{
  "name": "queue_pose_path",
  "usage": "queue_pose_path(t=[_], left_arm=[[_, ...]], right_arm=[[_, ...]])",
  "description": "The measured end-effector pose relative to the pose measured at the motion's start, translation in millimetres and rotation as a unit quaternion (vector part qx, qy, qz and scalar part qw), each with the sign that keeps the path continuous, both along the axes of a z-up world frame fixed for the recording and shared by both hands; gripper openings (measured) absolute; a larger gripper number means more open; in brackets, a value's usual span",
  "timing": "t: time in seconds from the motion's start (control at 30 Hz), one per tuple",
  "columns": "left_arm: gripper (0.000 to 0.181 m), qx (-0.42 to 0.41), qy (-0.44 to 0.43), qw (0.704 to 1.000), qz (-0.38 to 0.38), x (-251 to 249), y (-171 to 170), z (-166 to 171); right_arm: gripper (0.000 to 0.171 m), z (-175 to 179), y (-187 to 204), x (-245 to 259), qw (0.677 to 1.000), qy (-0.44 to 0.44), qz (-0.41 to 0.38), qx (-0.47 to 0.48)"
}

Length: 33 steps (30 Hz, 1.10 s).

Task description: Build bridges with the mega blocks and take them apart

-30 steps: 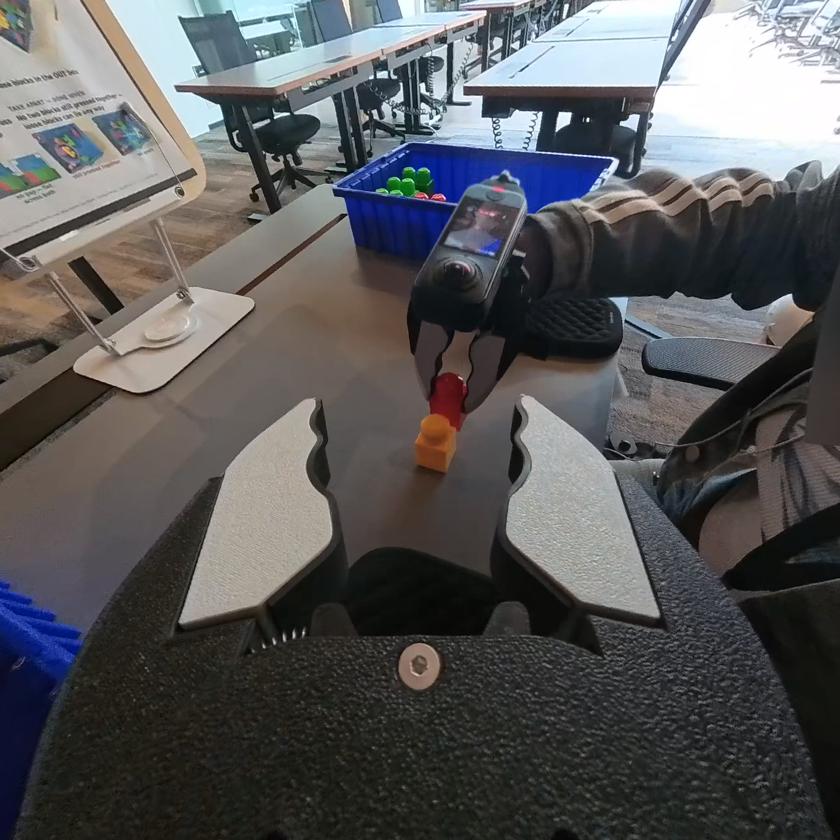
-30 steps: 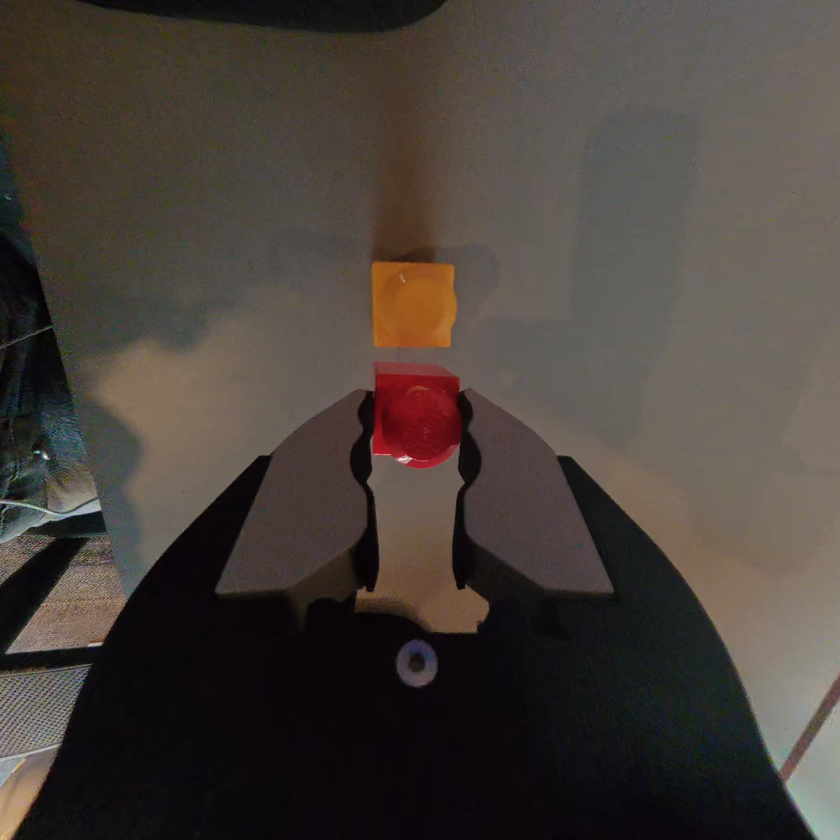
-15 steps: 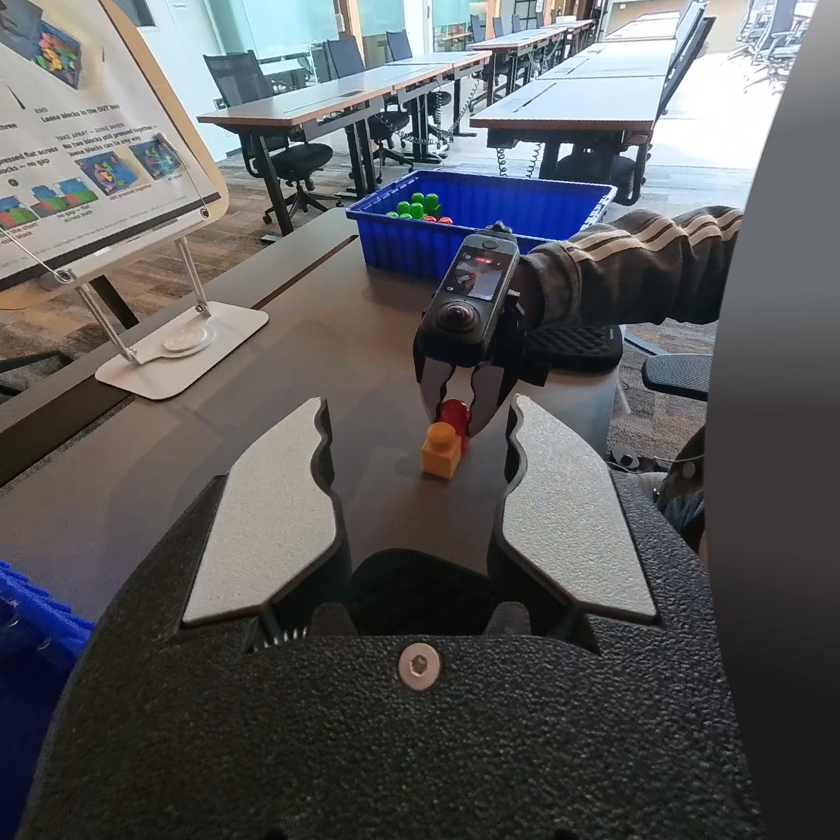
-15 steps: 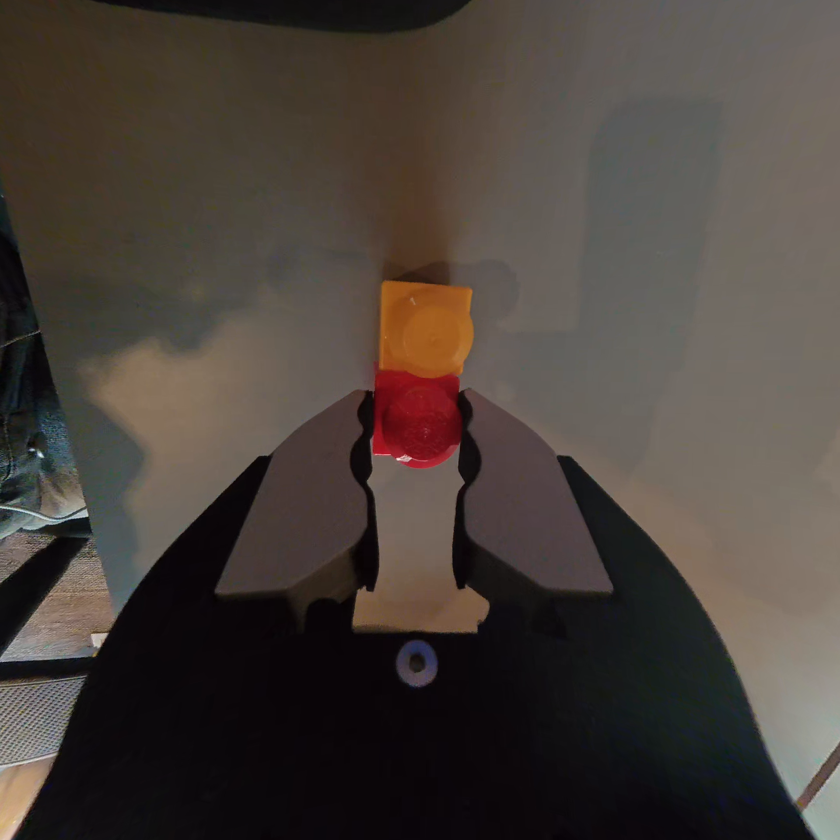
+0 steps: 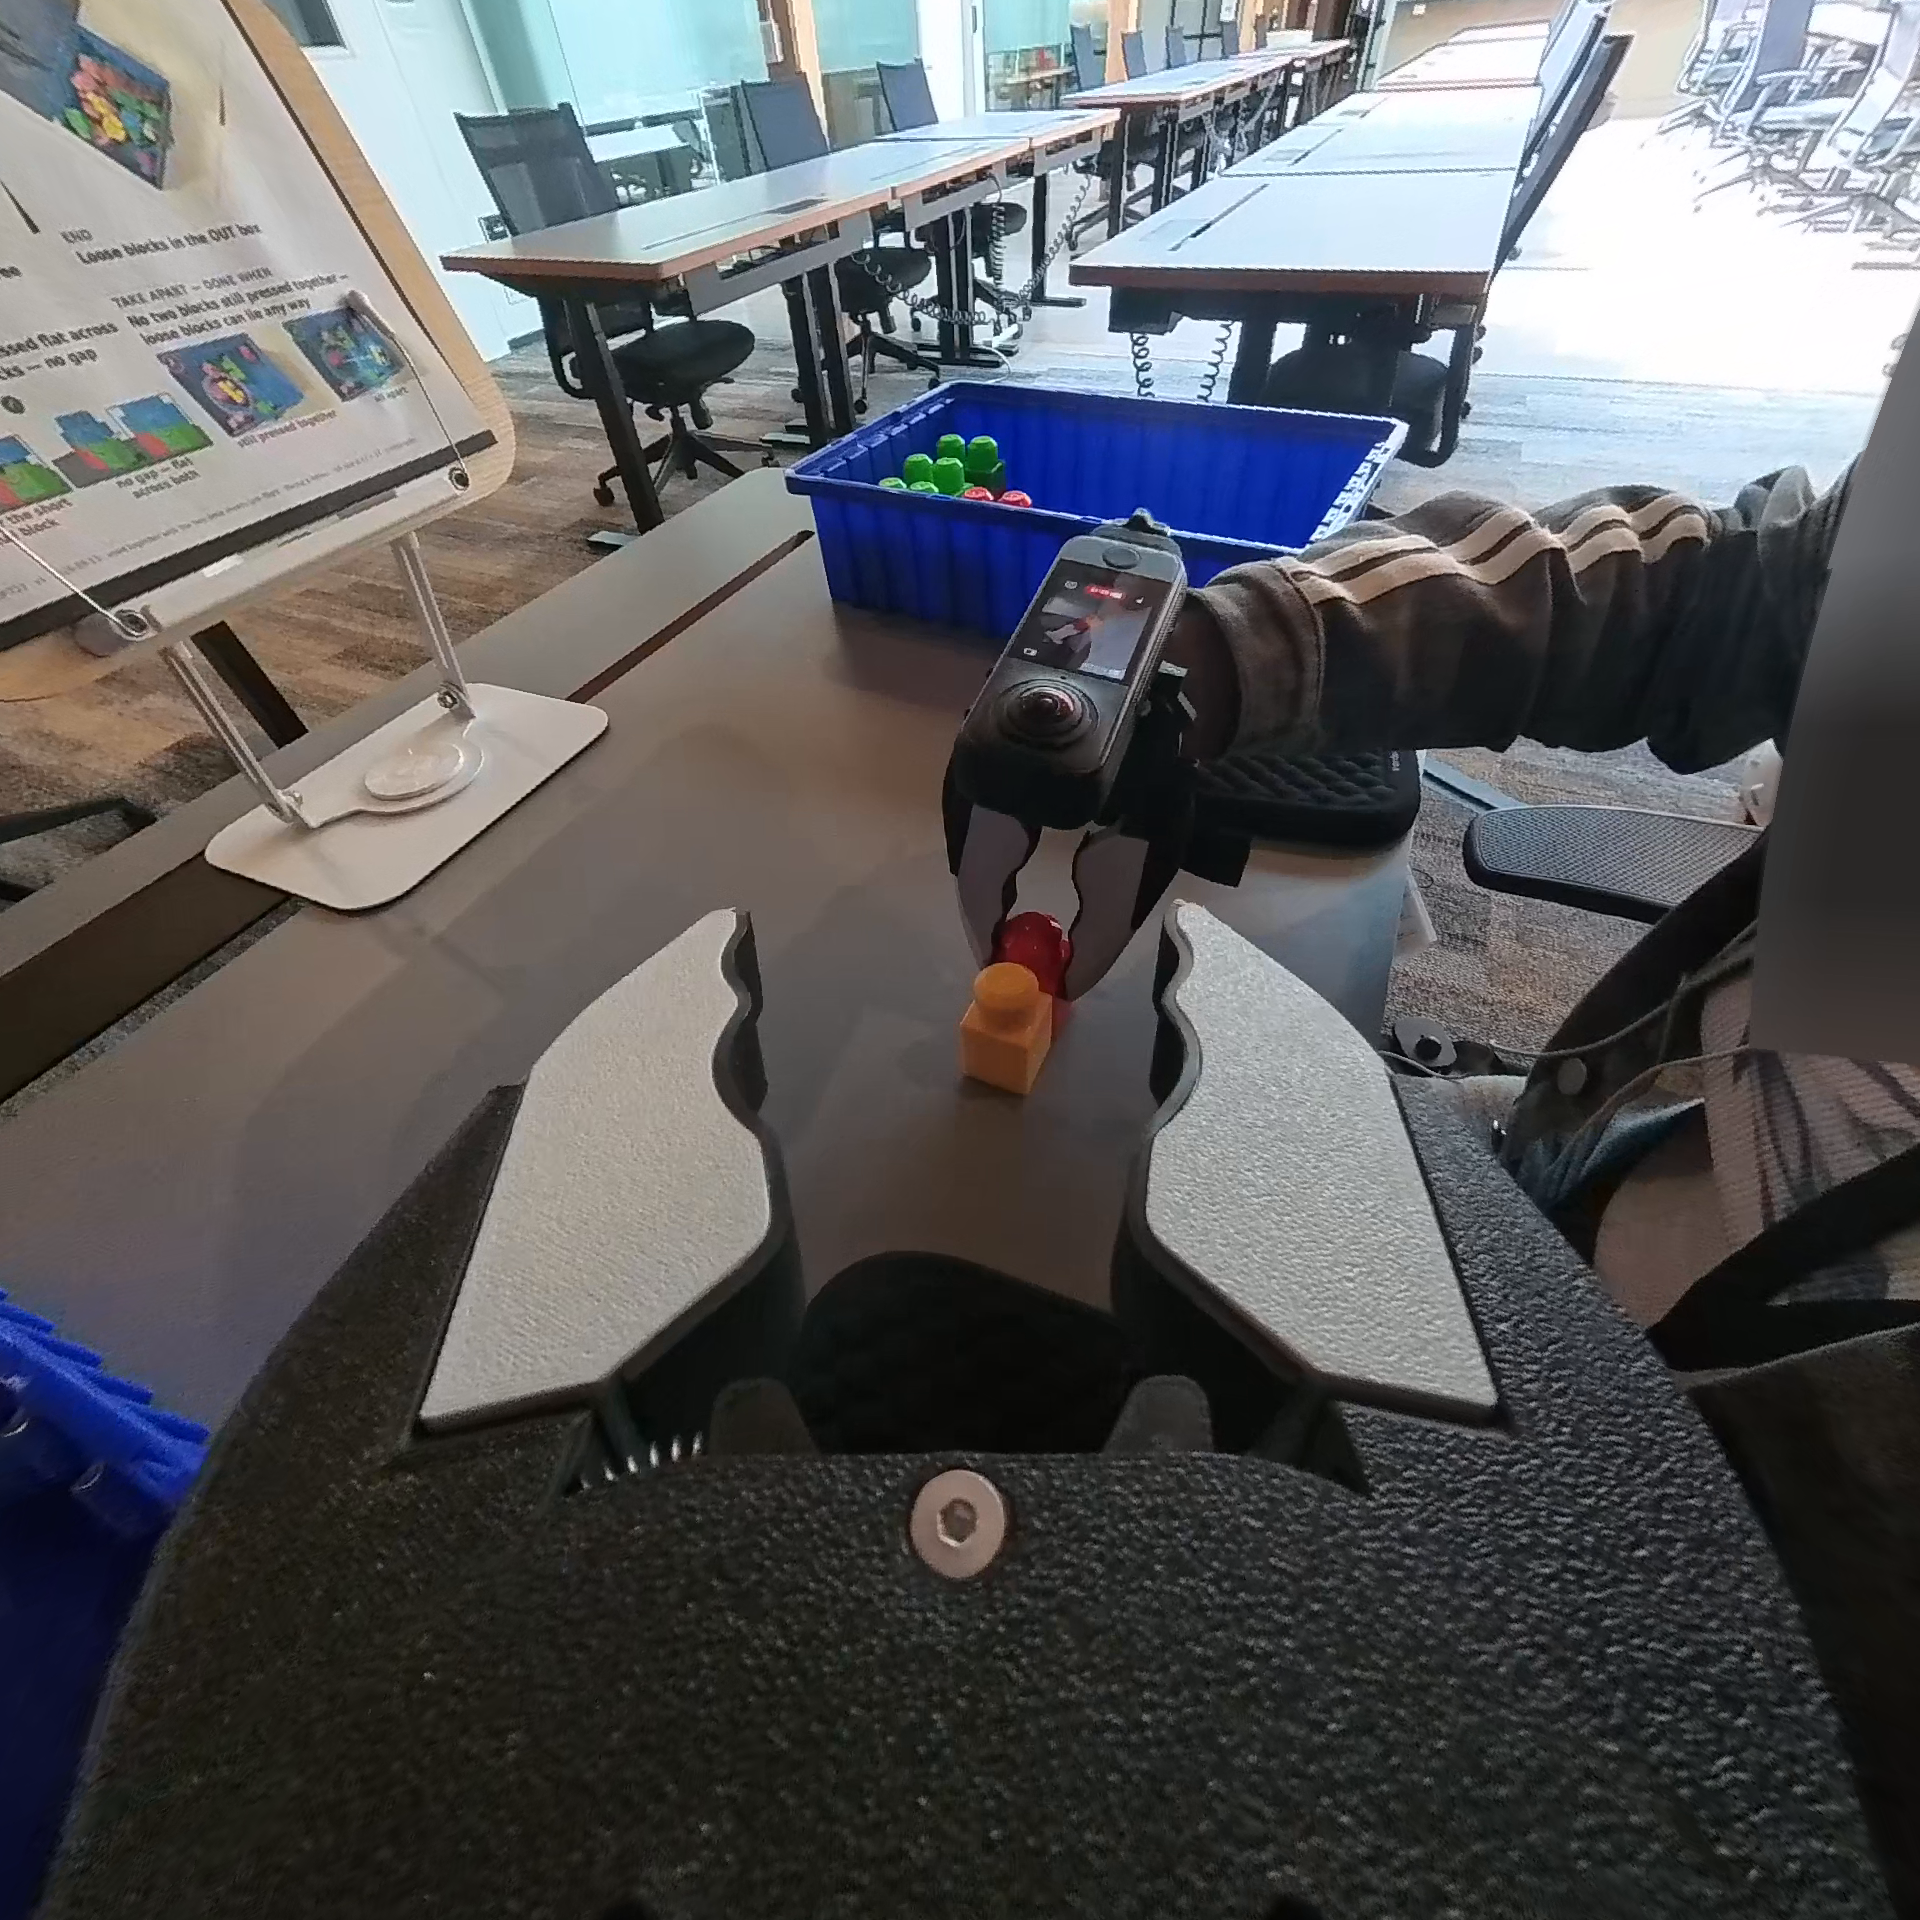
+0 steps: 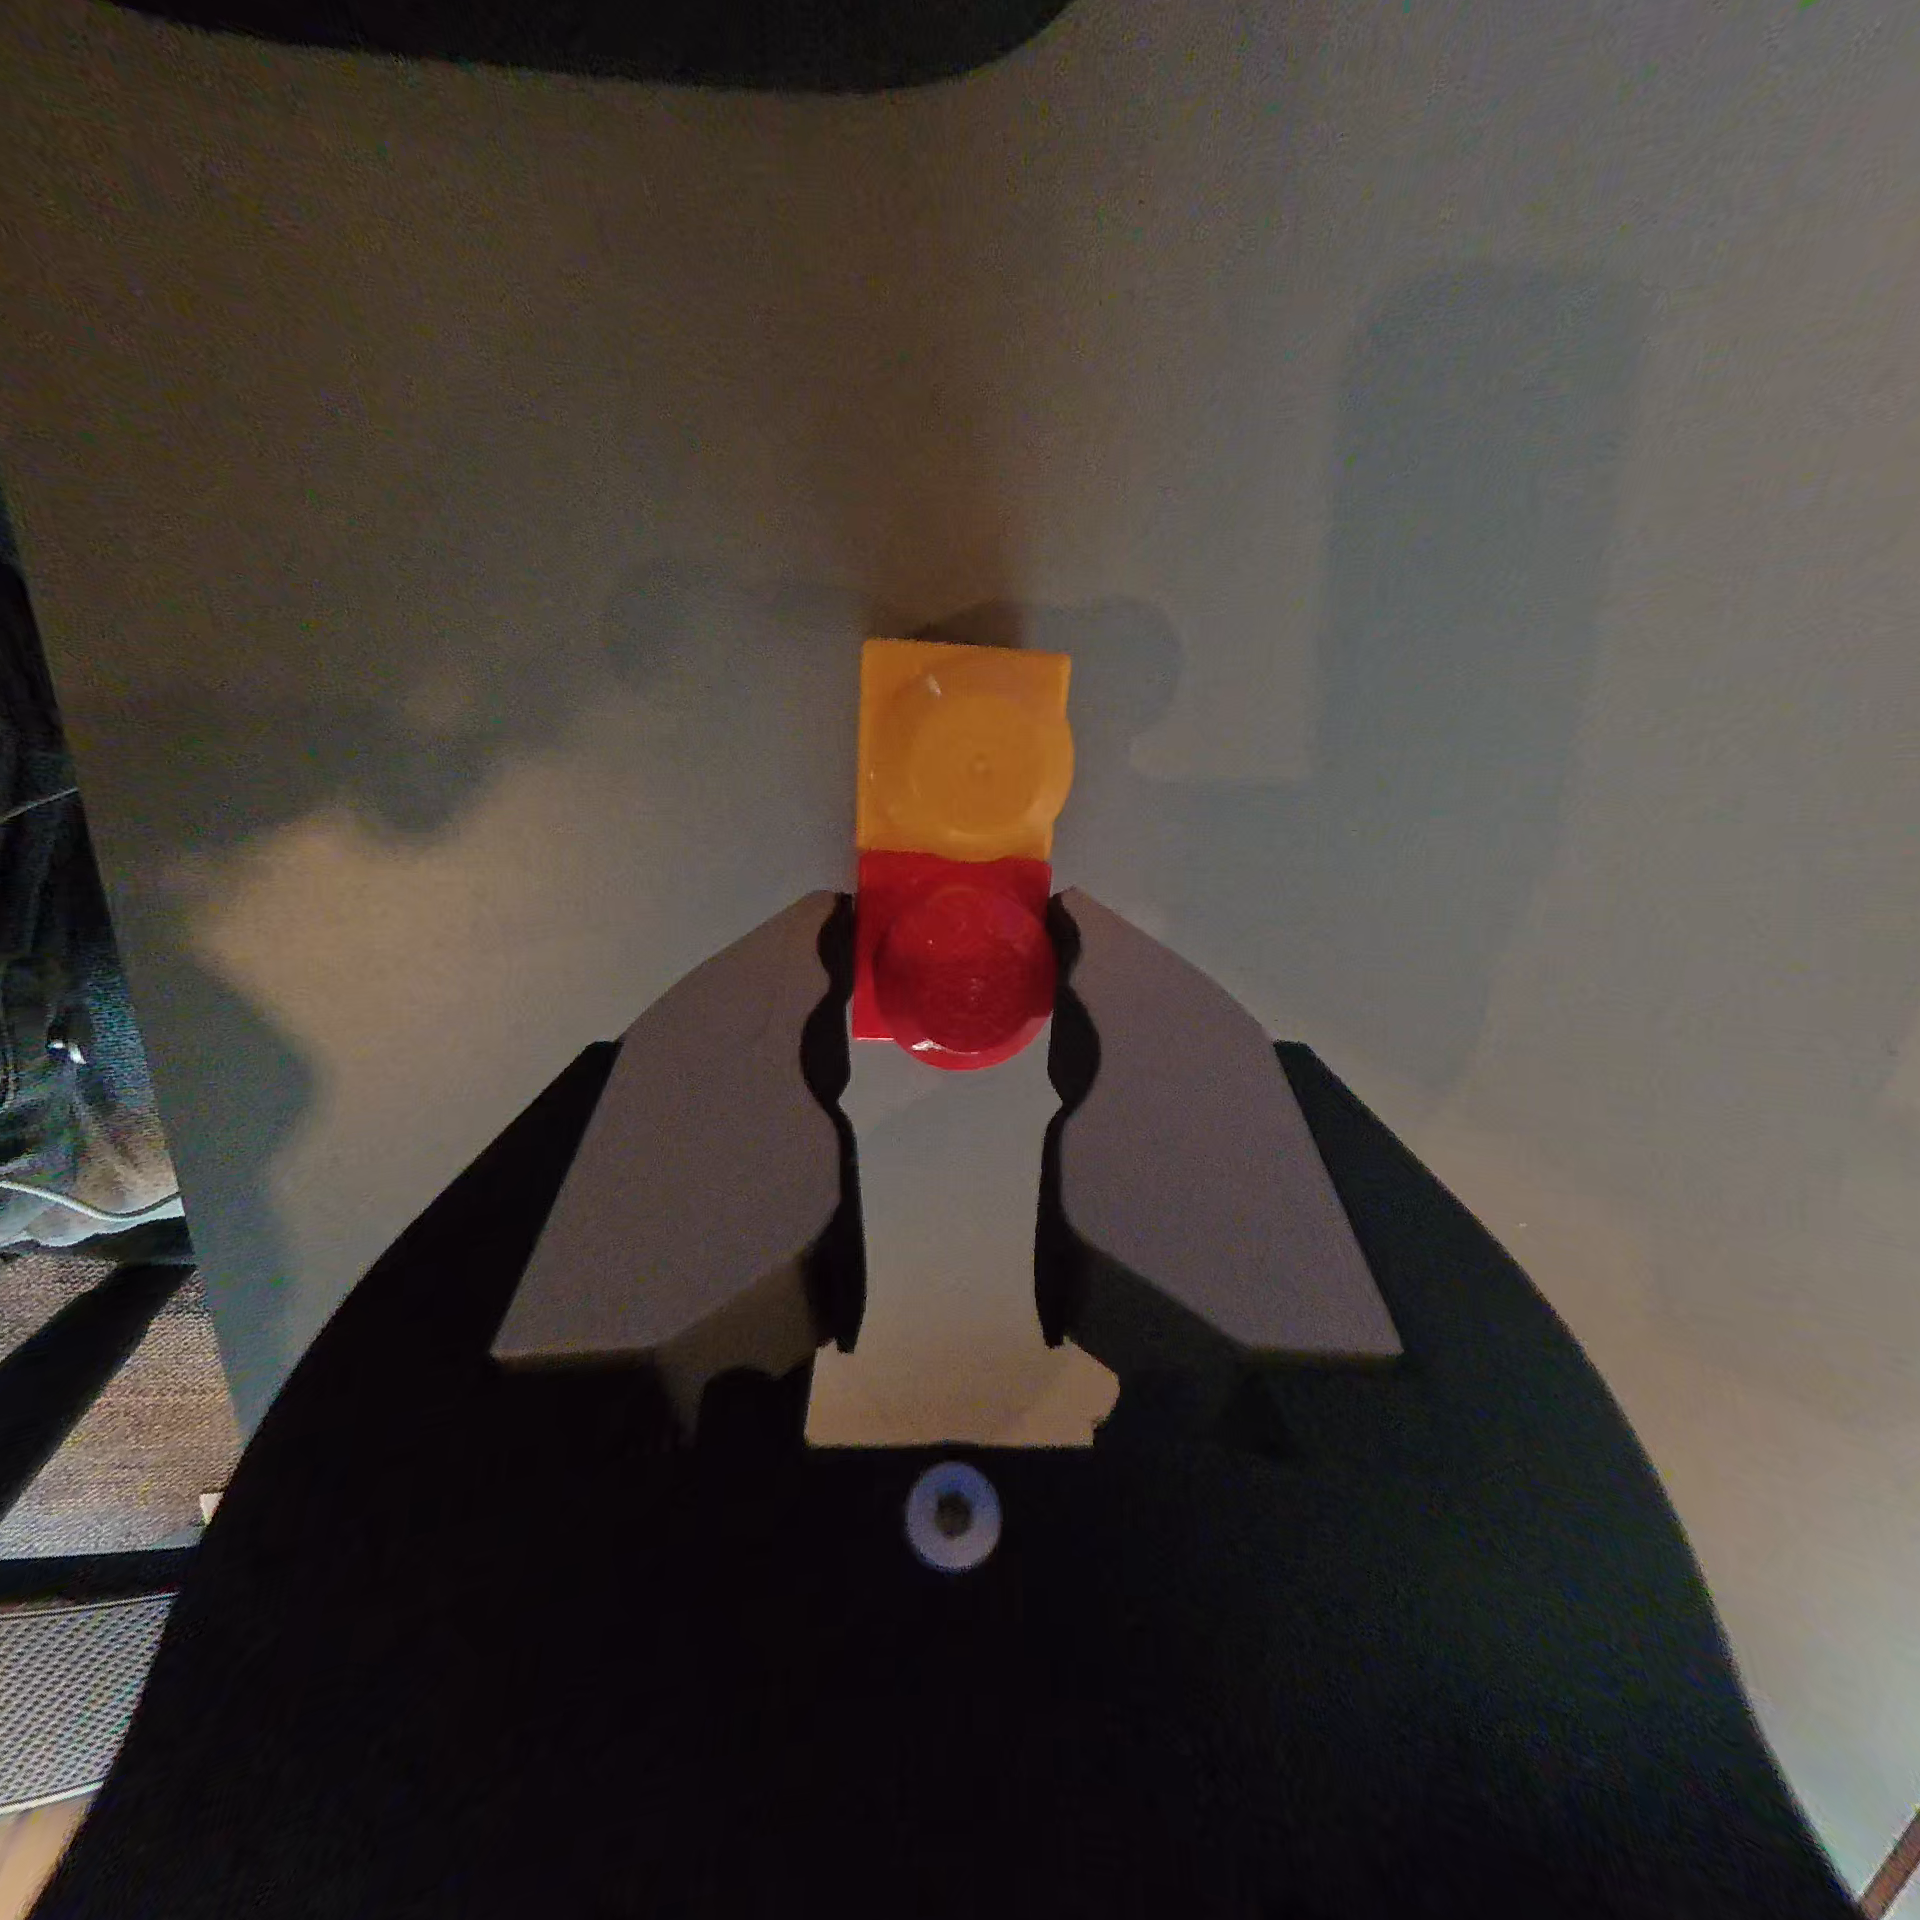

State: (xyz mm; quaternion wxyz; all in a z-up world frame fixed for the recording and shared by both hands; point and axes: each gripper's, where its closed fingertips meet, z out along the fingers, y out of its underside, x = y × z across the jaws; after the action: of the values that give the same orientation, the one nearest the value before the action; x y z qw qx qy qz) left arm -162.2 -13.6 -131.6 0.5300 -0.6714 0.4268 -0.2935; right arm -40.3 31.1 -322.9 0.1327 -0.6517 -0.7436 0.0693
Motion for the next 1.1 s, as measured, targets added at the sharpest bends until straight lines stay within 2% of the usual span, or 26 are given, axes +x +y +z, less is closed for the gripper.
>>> queue_pose_path(t=[0.53, 0.7, 0.9, 1.1], left_arm=[[0.073, -0.002, 0.0, 1.0, 0.007, -3.2, 2.0, -1.0], [0.077, -0.005, -0.001, 1.0, 0.023, -11.3, 6.3, -1.9], [0.08, 0.002, 0.001, 0.997, 0.082, -48.7, 13.5, 2.4], [0.079, -0.006, 0.017, 0.984, 0.179, -120.2, 28.0, 3.0]], right_arm=[[0.035, 0.9, -0.3, -2.4, 0.999, 0.03, -0.018, -0.01], [0.057, 9.9, -3.7, -3.7, 0.998, 0.049, -0.031, -0.016], [0.066, 42.2, -7.0, -4.1, 0.993, 0.112, -0.046, 0.003], [0.068, 95.0, -13.4, 8.7, 0.977, 0.201, -0.07, 0.034]])
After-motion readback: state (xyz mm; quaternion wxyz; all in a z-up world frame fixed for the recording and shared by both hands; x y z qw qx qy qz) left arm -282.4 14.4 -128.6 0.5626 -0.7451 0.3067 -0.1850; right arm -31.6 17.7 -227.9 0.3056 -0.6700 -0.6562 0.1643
